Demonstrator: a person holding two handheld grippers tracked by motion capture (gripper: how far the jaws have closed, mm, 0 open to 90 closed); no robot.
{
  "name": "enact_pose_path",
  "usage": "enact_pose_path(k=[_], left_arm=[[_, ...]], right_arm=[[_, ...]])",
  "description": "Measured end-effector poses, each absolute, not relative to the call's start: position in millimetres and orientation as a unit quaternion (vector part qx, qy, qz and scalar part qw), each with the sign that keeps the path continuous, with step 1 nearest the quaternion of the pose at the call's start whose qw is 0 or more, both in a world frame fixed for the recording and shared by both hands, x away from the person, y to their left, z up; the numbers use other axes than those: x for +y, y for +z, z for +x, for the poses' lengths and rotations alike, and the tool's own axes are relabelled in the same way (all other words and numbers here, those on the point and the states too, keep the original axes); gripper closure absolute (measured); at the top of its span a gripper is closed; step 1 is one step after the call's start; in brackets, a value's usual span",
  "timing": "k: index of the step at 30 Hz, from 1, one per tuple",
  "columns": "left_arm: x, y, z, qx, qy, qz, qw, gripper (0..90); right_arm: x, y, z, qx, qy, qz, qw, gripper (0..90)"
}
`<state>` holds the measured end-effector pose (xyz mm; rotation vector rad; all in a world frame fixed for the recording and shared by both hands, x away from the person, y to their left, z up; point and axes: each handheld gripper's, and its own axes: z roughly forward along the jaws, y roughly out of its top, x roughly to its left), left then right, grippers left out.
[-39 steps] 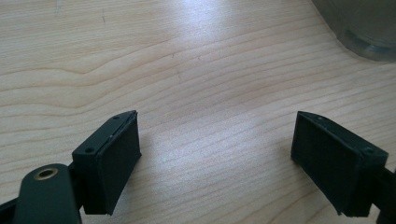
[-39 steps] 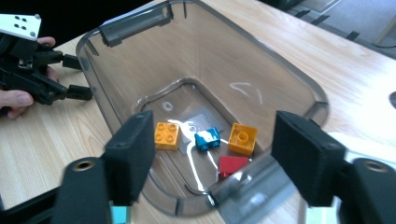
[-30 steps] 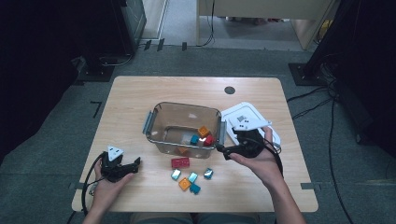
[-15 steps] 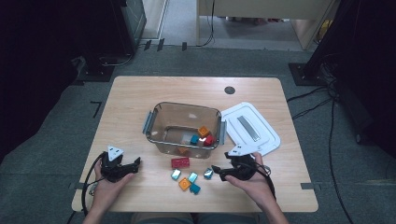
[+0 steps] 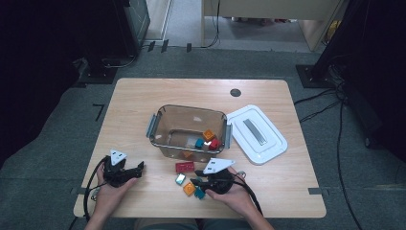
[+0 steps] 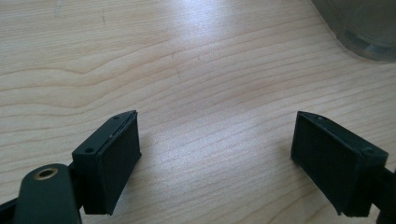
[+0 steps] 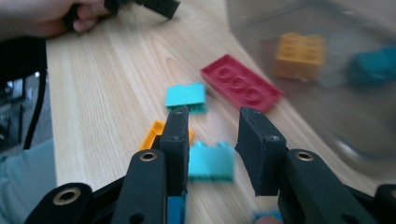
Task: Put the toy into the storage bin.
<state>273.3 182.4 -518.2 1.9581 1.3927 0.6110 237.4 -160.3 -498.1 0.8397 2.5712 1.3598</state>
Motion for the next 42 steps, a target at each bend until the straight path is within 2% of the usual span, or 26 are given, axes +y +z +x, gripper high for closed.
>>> enact_pose_path(k=[5,9,16,22,27,36,37,40,42], left_arm=[[182,-518,273,0.531,0.233,0.747,0.325,15.3],[183,-518,273,0.531,0.233,0.747,0.325,15.3],[183,-518,273,0.530,0.233,0.748,0.325,15.3],[183,-518,273,0.530,0.233,0.748,0.325,15.3],[183,-518,273,0.530,0.233,0.748,0.325,15.3],[182,-518,272,0.529,0.233,0.748,0.325,15.5],[182,-517,271,0.524,0.232,0.752,0.328,17.1],[181,-514,265,0.506,0.227,0.762,0.334,39.5],[179,-513,262,0.497,0.225,0.768,0.335,48.5]], right_arm=[[-136,-498,238,0.851,0.450,0.260,0.073,57.4],[-119,-498,244,0.855,0.442,0.256,0.092,46.5],[-110,-507,253,0.867,0.420,0.250,0.102,43.4],[-112,-507,256,0.871,0.414,0.250,0.088,46.8],[-119,-504,252,0.882,0.399,0.244,0.062,47.0],[-140,-507,240,0.886,0.389,0.244,0.063,46.8],[-144,-507,239,0.884,0.392,0.247,0.064,46.8],[-156,-504,238,0.877,0.404,0.252,0.065,46.5],[-164,-500,235,0.871,0.417,0.251,0.064,45.7]])
